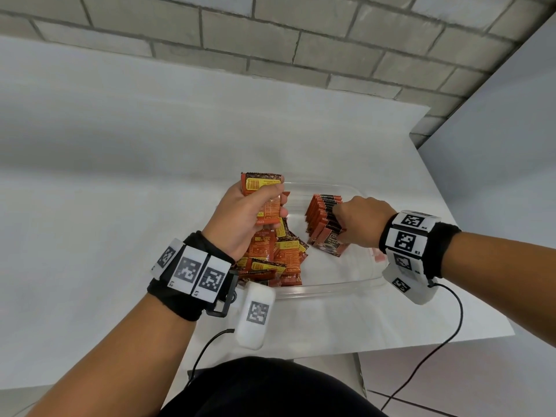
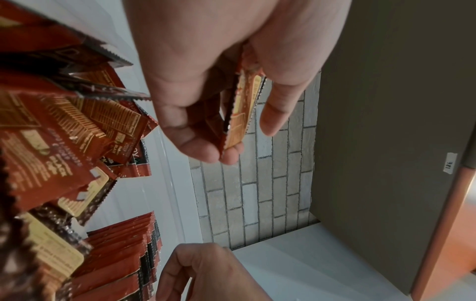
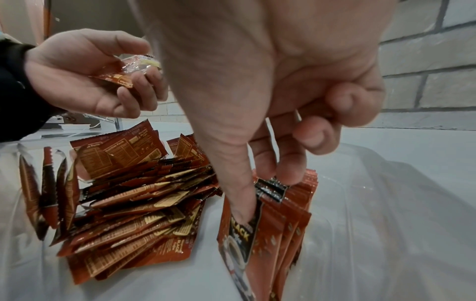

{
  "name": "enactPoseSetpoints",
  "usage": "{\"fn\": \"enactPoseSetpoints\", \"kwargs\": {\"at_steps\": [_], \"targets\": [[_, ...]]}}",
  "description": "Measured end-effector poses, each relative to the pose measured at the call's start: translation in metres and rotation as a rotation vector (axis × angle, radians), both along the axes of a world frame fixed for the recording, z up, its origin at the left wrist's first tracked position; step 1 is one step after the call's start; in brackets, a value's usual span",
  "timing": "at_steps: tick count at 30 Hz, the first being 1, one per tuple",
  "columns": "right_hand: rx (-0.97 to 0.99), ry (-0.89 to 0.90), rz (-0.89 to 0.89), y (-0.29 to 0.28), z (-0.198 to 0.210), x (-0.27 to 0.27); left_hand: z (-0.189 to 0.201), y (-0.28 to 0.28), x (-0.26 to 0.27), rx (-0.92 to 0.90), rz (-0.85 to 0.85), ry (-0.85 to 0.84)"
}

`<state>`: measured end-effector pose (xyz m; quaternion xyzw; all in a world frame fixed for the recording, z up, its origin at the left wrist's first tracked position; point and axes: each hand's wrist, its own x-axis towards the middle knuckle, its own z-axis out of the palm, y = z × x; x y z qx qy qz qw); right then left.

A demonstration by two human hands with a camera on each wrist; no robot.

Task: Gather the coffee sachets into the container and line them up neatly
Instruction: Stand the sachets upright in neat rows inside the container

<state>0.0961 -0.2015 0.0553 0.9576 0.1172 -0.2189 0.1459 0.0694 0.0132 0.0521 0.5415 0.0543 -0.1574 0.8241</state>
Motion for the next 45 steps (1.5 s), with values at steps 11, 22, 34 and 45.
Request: {"fn": "enactPoseSetpoints", "kwargs": {"at_steps": [11, 22, 34, 45], "targets": [[0.235, 0.017, -0.066, -0.007, 0.028, 0.005, -0.001, -0.007, 0.005, -0.111, -0.021, 0.043], [0.950, -0.131, -0.207, 0.003, 0.067, -0.027, 0.004, -0.042, -0.001, 0.031, -0.245, -0.052], [0.941, -0.532, 0.016, -0.024, 0.032, -0.043, 0.016, -0.062, 0.024, -0.072, -0.142, 0.040], [0.965, -0.314, -0.297, -0.041, 0.044, -0.026, 0.017, -0.086, 0.020, 0.172, -0.258, 0.047]]}}
